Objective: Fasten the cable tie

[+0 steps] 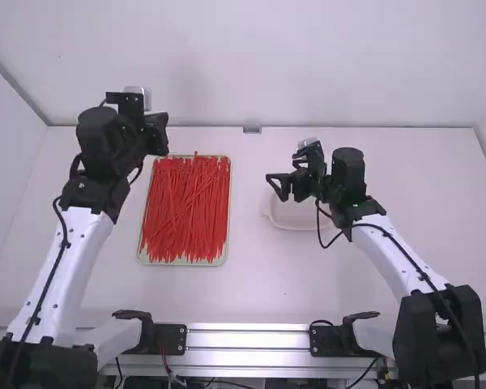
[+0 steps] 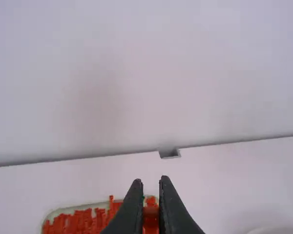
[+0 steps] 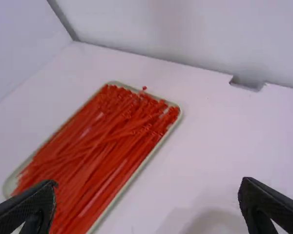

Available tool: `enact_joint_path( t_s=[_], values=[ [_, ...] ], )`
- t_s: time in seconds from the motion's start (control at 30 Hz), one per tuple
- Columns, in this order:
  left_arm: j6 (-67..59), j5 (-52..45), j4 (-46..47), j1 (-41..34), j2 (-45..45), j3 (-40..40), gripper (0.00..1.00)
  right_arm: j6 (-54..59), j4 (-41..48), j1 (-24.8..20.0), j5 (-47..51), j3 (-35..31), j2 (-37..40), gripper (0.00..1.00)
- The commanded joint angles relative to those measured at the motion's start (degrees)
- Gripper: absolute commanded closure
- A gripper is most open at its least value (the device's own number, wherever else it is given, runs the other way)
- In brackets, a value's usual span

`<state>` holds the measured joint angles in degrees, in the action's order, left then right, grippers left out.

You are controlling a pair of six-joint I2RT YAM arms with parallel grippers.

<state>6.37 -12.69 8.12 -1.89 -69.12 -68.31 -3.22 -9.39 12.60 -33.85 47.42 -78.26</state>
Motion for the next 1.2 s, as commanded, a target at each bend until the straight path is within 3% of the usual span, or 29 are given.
enact_joint_path(
  t_s=[0.0,0.13,0.2,0.53,0.93,1.17],
  values=[
    [3.8,-3.4,-3.7,-0.4,2.6,5.2,0.98,-5.3,-1.6,0.2,-2.9,2.1,-0.3,0.0],
    [7.7,-5.2,-12.2,-0.3,3.7,11.8,0.98,-5.6,-5.4,0.2,-11.2,2.1,-0.3,0.0],
    [7.8,-11.3,-19.3,-0.7,3.7,15.7,0.98,-5.6,-7.7,0.6,-14.9,2.1,-0.3,0.01],
    [15.3,-14.9,-34.7,-3.6,3.4,23.1,0.98,-5.6,-13.9,6.0,-15.6,2.1,-0.3,0.0],
    [14.8,-10.1,-38.6,-13.7,3.3,23.1,0.98,-7.5,-18.5,13.9,-3.5,2.1,-0.3,0.0],
    [16.0,-10.0,-40.6,-15.9,3.3,23.3,0.98,-7.5,-18.9,16.8,3.2,2.1,-0.3,0.0]
  ],
)
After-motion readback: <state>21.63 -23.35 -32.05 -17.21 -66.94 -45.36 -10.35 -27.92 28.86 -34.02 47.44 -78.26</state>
